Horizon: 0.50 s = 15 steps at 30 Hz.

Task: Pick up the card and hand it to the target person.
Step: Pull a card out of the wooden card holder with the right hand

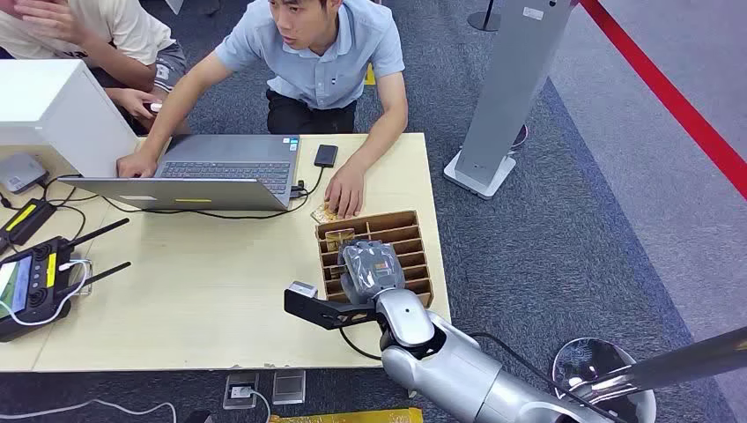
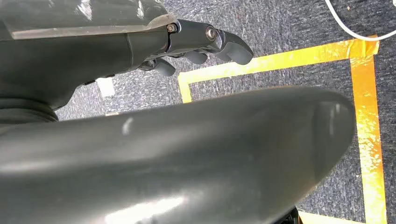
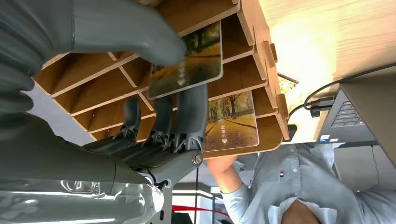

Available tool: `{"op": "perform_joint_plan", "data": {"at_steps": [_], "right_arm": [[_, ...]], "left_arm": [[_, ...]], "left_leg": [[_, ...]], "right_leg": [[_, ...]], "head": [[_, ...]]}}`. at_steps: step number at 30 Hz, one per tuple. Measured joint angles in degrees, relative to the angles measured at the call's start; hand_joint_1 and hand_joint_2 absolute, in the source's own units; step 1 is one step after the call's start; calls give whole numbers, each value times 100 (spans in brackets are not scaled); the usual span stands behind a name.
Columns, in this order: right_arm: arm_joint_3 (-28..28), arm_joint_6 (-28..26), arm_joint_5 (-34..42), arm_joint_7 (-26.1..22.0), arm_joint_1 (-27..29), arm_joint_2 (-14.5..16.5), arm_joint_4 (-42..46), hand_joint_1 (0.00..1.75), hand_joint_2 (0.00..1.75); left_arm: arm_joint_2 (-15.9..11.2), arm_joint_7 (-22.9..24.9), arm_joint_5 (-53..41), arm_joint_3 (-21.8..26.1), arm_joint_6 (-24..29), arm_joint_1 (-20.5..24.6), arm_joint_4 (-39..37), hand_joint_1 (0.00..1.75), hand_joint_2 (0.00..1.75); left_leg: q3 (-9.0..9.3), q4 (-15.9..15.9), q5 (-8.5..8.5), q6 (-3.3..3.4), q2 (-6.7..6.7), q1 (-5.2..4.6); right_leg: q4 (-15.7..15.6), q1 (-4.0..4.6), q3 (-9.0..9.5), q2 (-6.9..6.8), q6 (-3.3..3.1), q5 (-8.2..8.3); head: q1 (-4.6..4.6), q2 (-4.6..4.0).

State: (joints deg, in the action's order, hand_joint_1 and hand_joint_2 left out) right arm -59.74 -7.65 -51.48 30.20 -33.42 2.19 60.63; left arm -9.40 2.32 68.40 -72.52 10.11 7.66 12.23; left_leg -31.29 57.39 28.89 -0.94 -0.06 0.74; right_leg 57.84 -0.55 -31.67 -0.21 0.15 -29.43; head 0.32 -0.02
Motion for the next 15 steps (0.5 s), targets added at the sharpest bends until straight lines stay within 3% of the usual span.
{"op": "perform_joint_plan", "data": {"at_steps": [11, 15], "right_arm": [[-31, -61, -12, 1, -3, 37, -4, 171, 175], [-42, -61, -12, 1, -21, 46, -22, 175, 175]], "left_arm": [[0, -5, 16, -1, 3, 0, -1, 0, 0], [0, -49, -1, -2, 36, 1, -1, 0, 0]], "left_leg": [[1, 0, 0, 0, 0, 0], [0, 0, 0, 0, 0, 0]], "right_leg": [[0, 0, 0, 0, 0, 0], [0, 0, 0, 0, 0, 0]], "head": [[-1, 0], [1, 0]]}}
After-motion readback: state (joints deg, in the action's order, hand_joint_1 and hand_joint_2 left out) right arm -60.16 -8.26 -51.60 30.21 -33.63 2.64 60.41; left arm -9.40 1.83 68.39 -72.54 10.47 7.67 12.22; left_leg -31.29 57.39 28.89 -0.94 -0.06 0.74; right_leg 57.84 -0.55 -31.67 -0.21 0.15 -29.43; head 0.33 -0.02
